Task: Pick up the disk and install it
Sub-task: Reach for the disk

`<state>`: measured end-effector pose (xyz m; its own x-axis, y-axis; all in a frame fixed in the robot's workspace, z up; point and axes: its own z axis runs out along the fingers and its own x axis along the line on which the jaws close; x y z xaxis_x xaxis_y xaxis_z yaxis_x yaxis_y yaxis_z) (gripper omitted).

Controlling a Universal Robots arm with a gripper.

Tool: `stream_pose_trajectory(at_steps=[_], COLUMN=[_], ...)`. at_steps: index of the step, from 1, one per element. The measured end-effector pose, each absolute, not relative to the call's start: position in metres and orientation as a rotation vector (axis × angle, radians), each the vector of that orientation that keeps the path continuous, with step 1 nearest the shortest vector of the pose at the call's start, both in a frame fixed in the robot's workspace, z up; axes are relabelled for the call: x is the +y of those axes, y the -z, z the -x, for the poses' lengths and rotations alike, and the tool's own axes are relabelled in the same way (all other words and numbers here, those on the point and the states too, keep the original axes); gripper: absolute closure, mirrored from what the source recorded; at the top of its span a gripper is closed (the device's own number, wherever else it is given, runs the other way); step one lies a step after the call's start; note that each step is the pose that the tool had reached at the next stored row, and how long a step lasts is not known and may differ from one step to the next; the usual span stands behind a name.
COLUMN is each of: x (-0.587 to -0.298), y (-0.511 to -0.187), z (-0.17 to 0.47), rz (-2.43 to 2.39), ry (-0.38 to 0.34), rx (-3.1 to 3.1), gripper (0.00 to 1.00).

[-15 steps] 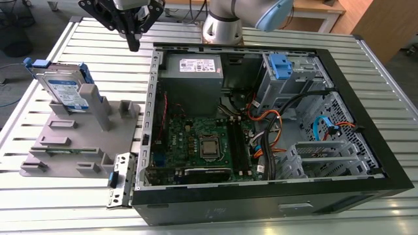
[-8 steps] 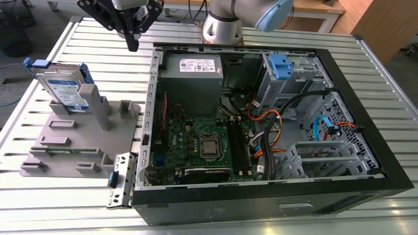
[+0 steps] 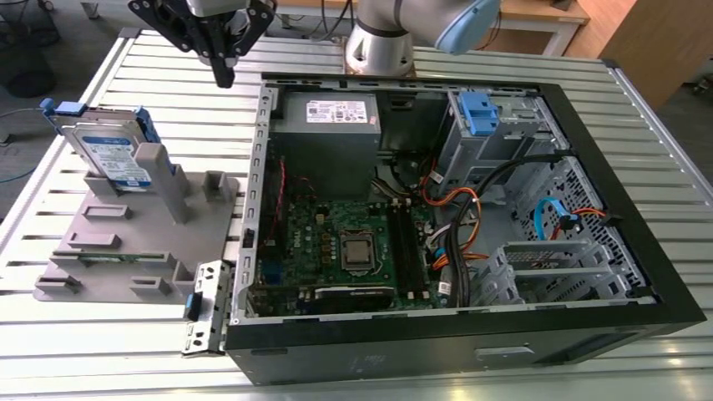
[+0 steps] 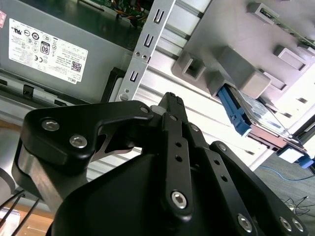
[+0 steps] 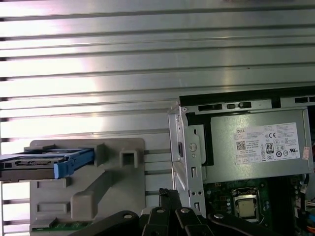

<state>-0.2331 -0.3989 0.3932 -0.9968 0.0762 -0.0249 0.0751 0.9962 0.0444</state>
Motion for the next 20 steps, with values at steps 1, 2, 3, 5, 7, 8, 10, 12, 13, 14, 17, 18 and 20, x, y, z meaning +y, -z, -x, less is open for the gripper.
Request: stream_pose_trajectory(at_steps=[1, 2, 3, 5, 7, 8, 10, 12, 13, 14, 17, 18, 20], x=[-0.399, -0.3989, -0.3989, -0.3989, -0.3989, -0.399, -0.3989, -0.3989, -0.3989, -0.3989, -0.3989, -0.3989, -0.3989], y=[-0.3932, -0.3932, -0.3932, -0.3932, -0.3932, -0.3932, -0.3932, -0.3932, -0.3932, -0.3932, -0.3932, -0.3932, -0.3932], z=[0.2334, 0.2337, 0.2341, 0.2348, 0.2355, 0.2358, 0.2364, 0.2369, 0.2372, 0.2375, 0.2383, 0.2385, 0.2391], rz=[-0.118, -0.118, -0.118, -0.118, -0.118, -0.118, -0.118, -0.118, -0.118, -0.118, -0.118, -0.118, -0.118], ry=[-0.068, -0.068, -0.068, -0.068, -0.068, -0.068, -0.068, -0.068, -0.068, -0.068, -0.068, -0.068, -0.068], rx=[3.112, 3.112, 3.112, 3.112, 3.112, 3.112, 3.112, 3.112, 3.112, 3.112, 3.112, 3.112, 3.112], gripper=[0.89, 0.89, 0.89, 0.89, 0.89, 0.89, 0.89, 0.89, 0.89, 0.89, 0.89, 0.89, 0.89])
